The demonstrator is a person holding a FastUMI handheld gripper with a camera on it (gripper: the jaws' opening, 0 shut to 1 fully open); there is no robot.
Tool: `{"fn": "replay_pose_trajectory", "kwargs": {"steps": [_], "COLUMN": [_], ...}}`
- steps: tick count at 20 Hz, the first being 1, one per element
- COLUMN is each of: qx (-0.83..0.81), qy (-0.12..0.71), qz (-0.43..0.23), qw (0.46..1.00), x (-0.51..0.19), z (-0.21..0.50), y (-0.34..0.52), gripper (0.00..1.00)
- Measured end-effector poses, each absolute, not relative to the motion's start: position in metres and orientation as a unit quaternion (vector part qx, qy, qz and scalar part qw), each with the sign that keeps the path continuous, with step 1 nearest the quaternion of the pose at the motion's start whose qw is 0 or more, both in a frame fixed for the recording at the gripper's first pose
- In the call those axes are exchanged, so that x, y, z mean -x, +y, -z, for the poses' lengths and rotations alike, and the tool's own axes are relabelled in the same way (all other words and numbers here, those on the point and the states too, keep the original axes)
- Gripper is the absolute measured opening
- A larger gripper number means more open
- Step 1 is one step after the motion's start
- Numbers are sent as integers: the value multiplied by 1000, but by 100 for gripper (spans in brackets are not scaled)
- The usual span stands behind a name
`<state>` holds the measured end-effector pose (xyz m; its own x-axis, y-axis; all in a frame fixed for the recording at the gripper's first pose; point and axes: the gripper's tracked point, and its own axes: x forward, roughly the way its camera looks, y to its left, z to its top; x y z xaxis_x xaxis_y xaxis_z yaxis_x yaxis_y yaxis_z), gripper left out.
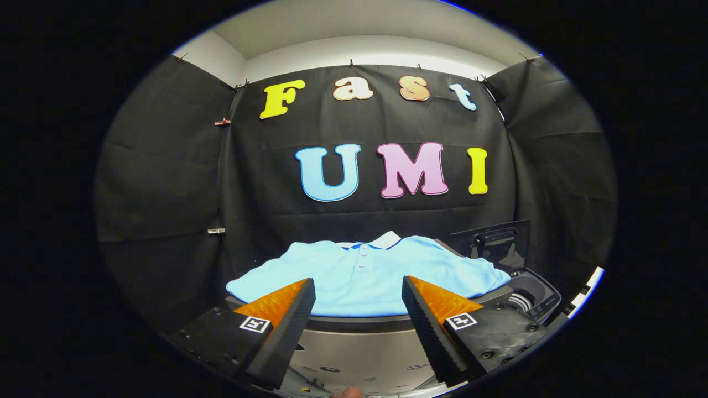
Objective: Put the clothes into the washing machine and then close the washing machine lid.
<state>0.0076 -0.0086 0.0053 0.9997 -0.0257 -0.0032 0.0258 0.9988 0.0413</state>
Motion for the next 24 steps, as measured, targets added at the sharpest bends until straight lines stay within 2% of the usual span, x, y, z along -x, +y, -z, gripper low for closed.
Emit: {"fn": "replay_pose_trajectory", "kwargs": {"steps": [13, 24], "qx": [-34, -57], "qy": [17, 67], "qz": [1, 4], "qw": [999, 996], "x": [-45, -136], "z": [-26, -58], "y": [-4, -18], "gripper": [99, 99]}}
